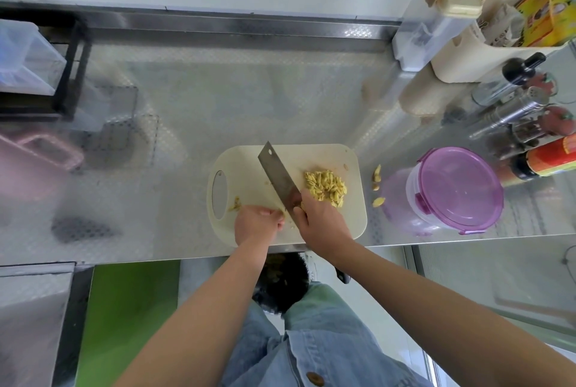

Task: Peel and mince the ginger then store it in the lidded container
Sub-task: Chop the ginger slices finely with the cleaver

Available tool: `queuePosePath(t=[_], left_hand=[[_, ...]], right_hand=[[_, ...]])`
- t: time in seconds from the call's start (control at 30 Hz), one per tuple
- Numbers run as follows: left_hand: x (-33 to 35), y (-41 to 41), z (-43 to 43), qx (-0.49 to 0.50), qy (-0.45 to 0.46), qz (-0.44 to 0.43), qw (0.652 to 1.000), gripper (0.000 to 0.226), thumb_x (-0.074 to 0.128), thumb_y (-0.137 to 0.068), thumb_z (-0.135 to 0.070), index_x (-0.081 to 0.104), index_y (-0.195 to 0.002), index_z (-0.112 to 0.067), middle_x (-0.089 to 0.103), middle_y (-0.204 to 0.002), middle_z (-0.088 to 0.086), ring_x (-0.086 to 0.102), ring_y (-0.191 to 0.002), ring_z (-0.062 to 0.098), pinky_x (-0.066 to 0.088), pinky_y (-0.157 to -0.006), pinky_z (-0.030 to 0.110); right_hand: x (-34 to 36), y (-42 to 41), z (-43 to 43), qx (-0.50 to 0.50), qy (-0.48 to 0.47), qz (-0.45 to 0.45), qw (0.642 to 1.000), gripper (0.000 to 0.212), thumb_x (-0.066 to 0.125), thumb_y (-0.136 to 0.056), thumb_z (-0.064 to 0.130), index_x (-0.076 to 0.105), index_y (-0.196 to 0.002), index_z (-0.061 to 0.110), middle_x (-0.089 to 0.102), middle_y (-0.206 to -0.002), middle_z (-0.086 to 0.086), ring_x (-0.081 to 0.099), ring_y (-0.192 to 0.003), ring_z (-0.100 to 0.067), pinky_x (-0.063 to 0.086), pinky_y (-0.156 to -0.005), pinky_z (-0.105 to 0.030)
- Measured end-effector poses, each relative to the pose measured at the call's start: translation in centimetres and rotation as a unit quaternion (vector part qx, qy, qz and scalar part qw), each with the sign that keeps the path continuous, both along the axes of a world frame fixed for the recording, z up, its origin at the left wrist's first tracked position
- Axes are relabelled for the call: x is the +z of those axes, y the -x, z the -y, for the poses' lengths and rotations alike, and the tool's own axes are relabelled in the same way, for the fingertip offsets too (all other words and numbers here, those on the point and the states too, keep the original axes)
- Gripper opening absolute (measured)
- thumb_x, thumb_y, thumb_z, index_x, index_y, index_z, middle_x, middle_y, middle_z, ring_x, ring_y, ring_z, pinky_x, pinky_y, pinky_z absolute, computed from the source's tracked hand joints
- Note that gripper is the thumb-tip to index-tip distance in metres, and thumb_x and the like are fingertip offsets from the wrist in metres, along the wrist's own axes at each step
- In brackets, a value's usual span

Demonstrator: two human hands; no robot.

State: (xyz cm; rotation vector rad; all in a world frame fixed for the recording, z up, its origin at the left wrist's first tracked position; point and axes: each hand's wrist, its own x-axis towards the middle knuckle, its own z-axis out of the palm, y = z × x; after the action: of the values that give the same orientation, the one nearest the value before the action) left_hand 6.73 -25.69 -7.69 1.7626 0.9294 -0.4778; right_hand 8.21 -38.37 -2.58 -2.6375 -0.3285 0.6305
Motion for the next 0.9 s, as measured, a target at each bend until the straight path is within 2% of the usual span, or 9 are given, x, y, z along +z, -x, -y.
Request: queuePosePath(t=[0.17, 0.33, 0.43, 0.5, 0.57, 0.7, 0.9], left_hand=[[0.0, 0.3, -0.1, 0.004, 0.006, 0.016, 1.0, 0.033, 0.067, -0.077, -0.012, 0.062, -0.045, -0.016, 0.062, -0.049, -0.002, 0.053, -0.05, 0.016, 0.039, -0.06, 0.023], [0.3, 0.7, -0.3, -0.005, 0.023, 0.058, 0.998, 0.027, 0.067, -0.085, -0.022, 0.07, -0.059, -0.016, 0.065, -0.052, -0.001, 0.052, -0.045, 0.012, 0.042, -0.06, 0.025], [0.4, 0.7, -0.4, -0.006, 0.031, 0.083, 0.996, 0.025, 0.063, -0.087, -0.02, 0.071, -0.064, -0.02, 0.069, -0.059, 0.0, 0.059, -0.052, 0.014, 0.046, -0.063, 0.031], [0.4, 0.7, -0.8, 0.0, 0.023, 0.09, 0.996, 0.025, 0.059, -0.089, -0.019, 0.07, -0.067, -0.022, 0.071, -0.065, 0.002, 0.062, -0.057, 0.018, 0.051, -0.068, 0.037], [0.3, 0.7, -1.2, -0.008, 0.002, 0.091, 0.996, 0.025, 0.058, -0.09, -0.02, 0.069, -0.068, -0.023, 0.071, -0.065, 0.001, 0.062, -0.058, 0.019, 0.054, -0.072, 0.041], [0.5, 0.7, -1.5, -0.031, -0.057, 0.091, 0.994, 0.025, 0.054, -0.088, -0.02, 0.068, -0.067, -0.019, 0.068, -0.061, -0.002, 0.065, -0.063, 0.02, 0.055, -0.072, 0.042], [0.2, 0.5, -1.5, -0.046, -0.061, 0.079, 0.994, 0.023, 0.056, -0.084, -0.023, 0.07, -0.066, -0.02, 0.069, -0.064, -0.002, 0.067, -0.067, 0.023, 0.056, -0.071, 0.045]], right_hand=[[0.1, 0.4, 0.0, 0.011, 0.002, 0.003, 1.0, 0.015, 0.036, -0.101, 0.024, 0.04, -0.104, 0.01, 0.049, -0.069, -0.006, 0.049, -0.064, -0.029, 0.035, -0.055, -0.034], [0.0, 0.3, 0.0, -0.016, -0.012, 0.001, 1.0, 0.017, 0.037, -0.101, 0.025, 0.042, -0.107, 0.009, 0.051, -0.072, -0.006, 0.05, -0.064, -0.028, 0.037, -0.056, -0.033], [-0.1, 0.0, 0.2, -0.052, -0.02, -0.002, 0.998, 0.019, 0.038, -0.101, 0.025, 0.043, -0.108, 0.008, 0.055, -0.073, -0.008, 0.054, -0.064, -0.029, 0.041, -0.054, -0.035], [-0.1, -0.2, 0.3, -0.072, -0.036, -0.002, 0.997, 0.022, 0.039, -0.101, 0.025, 0.045, -0.112, 0.007, 0.057, -0.073, -0.009, 0.057, -0.065, -0.03, 0.044, -0.055, -0.037], [-0.1, 0.0, 0.1, -0.058, -0.038, -0.007, 0.998, 0.024, 0.04, -0.101, 0.025, 0.044, -0.114, 0.006, 0.054, -0.072, -0.008, 0.055, -0.065, -0.031, 0.041, -0.055, -0.035], [-0.6, 0.6, -0.3, -0.012, -0.018, -0.021, 1.0, 0.013, 0.039, -0.101, 0.025, 0.035, -0.096, 0.013, 0.042, -0.065, -0.001, 0.047, -0.065, -0.028, 0.034, -0.056, -0.033], [-0.9, -0.2, 0.8, -0.081, -0.018, -0.02, 0.996, 0.016, 0.039, -0.101, 0.025, 0.045, -0.102, 0.01, 0.056, -0.075, -0.008, 0.053, -0.066, -0.028, 0.04, -0.056, -0.034]])
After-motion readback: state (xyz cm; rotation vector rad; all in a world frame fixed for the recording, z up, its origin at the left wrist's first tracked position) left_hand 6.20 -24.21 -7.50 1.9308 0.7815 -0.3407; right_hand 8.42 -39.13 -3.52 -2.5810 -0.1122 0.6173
